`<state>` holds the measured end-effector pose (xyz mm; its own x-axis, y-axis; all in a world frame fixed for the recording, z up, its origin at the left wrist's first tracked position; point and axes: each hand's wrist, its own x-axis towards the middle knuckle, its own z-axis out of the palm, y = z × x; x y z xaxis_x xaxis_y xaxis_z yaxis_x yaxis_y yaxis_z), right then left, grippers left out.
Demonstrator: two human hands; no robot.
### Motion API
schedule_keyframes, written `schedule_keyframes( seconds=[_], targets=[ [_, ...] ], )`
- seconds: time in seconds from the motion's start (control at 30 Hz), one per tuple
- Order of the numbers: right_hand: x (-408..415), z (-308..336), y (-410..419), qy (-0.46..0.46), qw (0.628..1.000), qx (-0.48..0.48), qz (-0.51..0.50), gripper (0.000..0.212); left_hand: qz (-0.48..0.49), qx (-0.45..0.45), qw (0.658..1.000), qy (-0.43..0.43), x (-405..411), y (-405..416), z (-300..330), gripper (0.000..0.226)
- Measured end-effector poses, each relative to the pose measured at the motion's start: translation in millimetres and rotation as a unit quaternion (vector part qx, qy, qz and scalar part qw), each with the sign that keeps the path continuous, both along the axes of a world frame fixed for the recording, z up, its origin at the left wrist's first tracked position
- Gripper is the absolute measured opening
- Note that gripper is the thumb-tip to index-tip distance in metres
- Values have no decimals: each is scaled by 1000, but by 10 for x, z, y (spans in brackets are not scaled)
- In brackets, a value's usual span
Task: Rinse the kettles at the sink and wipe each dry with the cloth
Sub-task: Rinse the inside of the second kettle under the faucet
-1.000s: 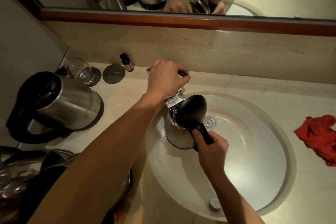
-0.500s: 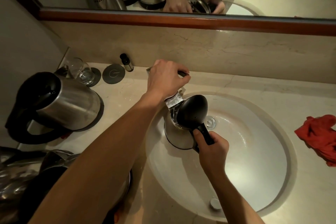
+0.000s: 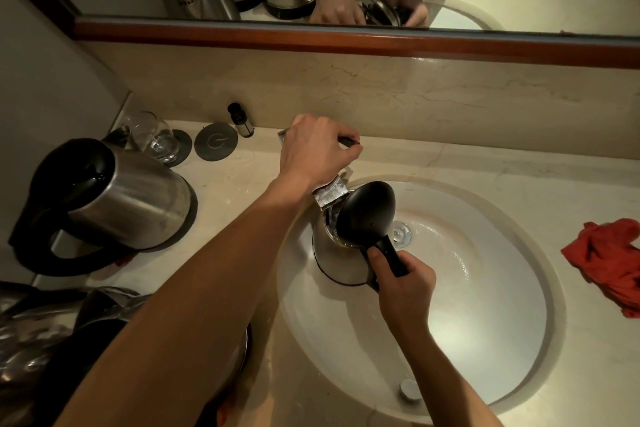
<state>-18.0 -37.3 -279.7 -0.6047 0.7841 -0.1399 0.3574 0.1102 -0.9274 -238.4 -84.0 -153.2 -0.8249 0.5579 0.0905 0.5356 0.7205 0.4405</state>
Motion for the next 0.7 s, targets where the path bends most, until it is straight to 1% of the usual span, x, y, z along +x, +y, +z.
schedule_keyframes(
  seconds=[0.7],
  targets=[
    [-7, 41, -32, 5, 1000, -1, -10, 69, -1, 3, 1000, -1, -31, 5, -60, 21]
  ],
)
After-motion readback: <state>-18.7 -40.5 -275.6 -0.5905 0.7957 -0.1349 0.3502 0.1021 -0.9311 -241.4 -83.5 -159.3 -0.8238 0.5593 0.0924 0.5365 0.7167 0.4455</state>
